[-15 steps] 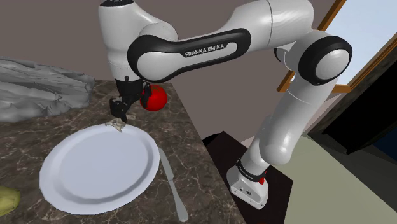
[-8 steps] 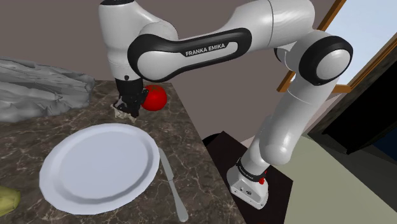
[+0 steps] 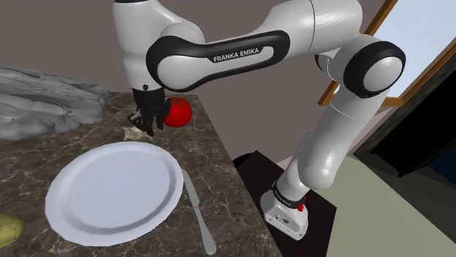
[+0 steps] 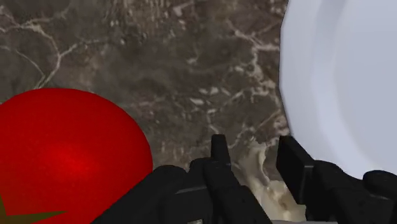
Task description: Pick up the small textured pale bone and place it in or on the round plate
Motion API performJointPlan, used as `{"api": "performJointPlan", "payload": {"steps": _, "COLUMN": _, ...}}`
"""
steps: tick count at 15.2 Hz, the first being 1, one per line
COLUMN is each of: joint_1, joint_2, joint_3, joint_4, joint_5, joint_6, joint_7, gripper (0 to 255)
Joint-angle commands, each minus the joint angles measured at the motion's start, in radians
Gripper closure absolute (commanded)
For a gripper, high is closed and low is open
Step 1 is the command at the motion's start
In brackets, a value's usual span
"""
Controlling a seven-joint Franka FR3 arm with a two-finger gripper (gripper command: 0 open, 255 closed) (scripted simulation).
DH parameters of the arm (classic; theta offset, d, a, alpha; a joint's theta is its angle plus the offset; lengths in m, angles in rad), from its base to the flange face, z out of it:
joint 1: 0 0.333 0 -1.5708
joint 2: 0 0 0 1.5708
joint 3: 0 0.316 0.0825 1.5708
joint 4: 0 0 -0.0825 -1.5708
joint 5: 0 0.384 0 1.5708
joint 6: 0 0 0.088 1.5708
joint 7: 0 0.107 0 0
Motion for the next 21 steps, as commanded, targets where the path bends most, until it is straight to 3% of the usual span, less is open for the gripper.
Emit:
{"api": "performJointPlan", "payload": {"steps": 1, "joint_1": -0.006, "joint_2": 0.064, "joint_3": -0.002, "joint_4": 0.09, "joint_5": 0.007, "joint_6": -0.062, "joint_7": -0.159, "gripper": 0}}
{"api": "performJointPlan", "payload": {"steps": 3, "joint_1": -0.007, "joint_2": 0.22, "joint_3": 0.011, "joint_4": 0.309, "joint_5": -0.008, "joint_6": -0.214, "joint_7": -0.448, "gripper": 0}}
{"api": "performJointPlan", "payload": {"steps": 5, "joint_1": 0.026, "joint_2": 0.415, "joint_3": 0.039, "joint_4": 0.588, "joint_5": -0.06, "joint_6": -0.404, "joint_7": -0.709, "gripper": 0}}
{"api": "performJointPlan", "payload": {"steps": 6, "joint_1": 0.038, "joint_2": 0.459, "joint_3": 0.045, "joint_4": 0.653, "joint_5": -0.075, "joint_6": -0.447, "joint_7": -0.76, "gripper": 0}}
{"api": "performJointPlan", "payload": {"steps": 13, "joint_1": 0.005, "joint_2": 0.413, "joint_3": 0.046, "joint_4": 0.485, "joint_5": -0.061, "joint_6": -0.324, "joint_7": -0.76, "gripper": 0}}
{"api": "performJointPlan", "payload": {"steps": 21, "joint_1": 0.005, "joint_2": 0.413, "joint_3": 0.046, "joint_4": 0.485, "joint_5": -0.061, "joint_6": -0.324, "joint_7": -0.76, "gripper": 0}}
